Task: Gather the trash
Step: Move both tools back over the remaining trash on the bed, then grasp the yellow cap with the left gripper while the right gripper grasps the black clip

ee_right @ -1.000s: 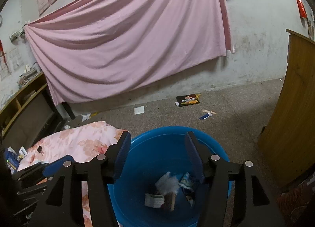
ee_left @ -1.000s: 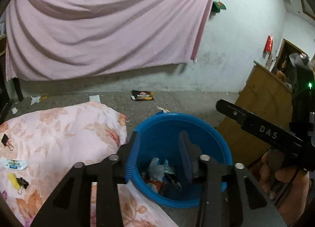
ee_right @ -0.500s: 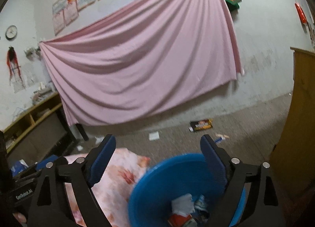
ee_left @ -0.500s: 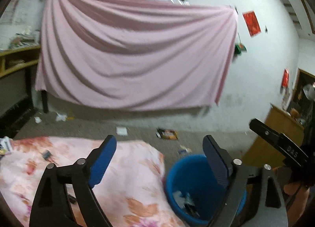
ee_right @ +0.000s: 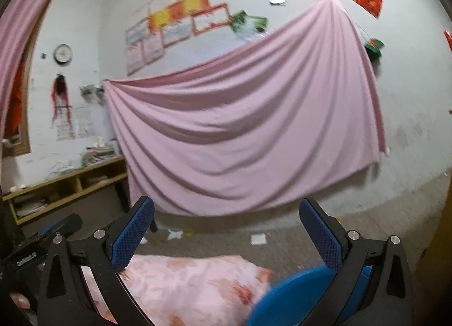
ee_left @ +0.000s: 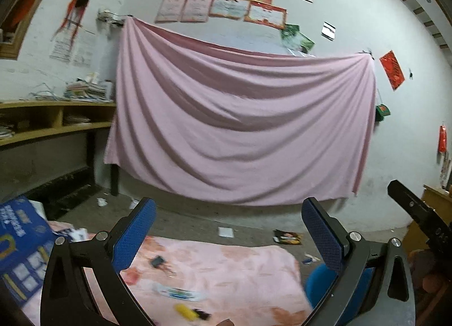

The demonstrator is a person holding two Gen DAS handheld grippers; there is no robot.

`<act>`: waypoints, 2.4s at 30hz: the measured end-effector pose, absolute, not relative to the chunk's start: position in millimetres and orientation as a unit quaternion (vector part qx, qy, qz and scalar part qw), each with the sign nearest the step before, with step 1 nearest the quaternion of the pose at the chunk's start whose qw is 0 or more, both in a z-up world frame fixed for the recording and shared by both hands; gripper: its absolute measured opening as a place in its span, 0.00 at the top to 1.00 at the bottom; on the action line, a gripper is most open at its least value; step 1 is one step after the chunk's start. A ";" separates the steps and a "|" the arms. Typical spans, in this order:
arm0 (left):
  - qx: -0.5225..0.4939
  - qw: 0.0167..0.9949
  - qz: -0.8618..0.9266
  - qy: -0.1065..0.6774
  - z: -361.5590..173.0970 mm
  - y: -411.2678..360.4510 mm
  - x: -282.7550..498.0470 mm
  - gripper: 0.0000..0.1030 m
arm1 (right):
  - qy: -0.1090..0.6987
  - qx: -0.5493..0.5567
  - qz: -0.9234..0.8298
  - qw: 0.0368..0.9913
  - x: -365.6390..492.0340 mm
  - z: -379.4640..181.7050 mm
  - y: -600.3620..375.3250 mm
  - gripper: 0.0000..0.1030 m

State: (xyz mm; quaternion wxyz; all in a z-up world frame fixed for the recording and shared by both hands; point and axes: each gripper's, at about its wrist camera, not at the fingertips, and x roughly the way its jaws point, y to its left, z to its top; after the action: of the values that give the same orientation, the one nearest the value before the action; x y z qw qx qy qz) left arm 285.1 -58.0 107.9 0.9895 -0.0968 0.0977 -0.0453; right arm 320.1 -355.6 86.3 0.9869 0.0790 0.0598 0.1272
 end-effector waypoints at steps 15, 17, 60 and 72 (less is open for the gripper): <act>-0.071 0.992 0.028 0.104 72.7 19.0 259.2 0.02 | 0.061 0.037 0.181 0.981 320.8 69.8 -265.7 0.00; -0.073 0.991 0.031 0.112 65.6 27.8 259.5 0.02 | 0.075 0.028 0.190 0.979 323.1 62.9 -256.0 0.00; -0.098 0.903 -0.055 0.414 -50.5 33.5 334.0 0.03 | 0.444 -0.096 0.327 0.828 381.8 -71.0 -156.7 0.82; -0.064 0.888 -0.124 0.438 -57.0 -15.5 356.0 0.16 | 0.436 -0.113 0.276 0.849 386.1 -64.5 -189.1 0.83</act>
State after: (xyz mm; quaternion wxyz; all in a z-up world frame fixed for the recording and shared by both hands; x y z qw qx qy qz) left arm 356.0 -15.5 -57.0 0.8880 -0.0637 0.4383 -0.1239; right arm 386.1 -189.1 -64.5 0.8492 -0.1133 0.4356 0.2762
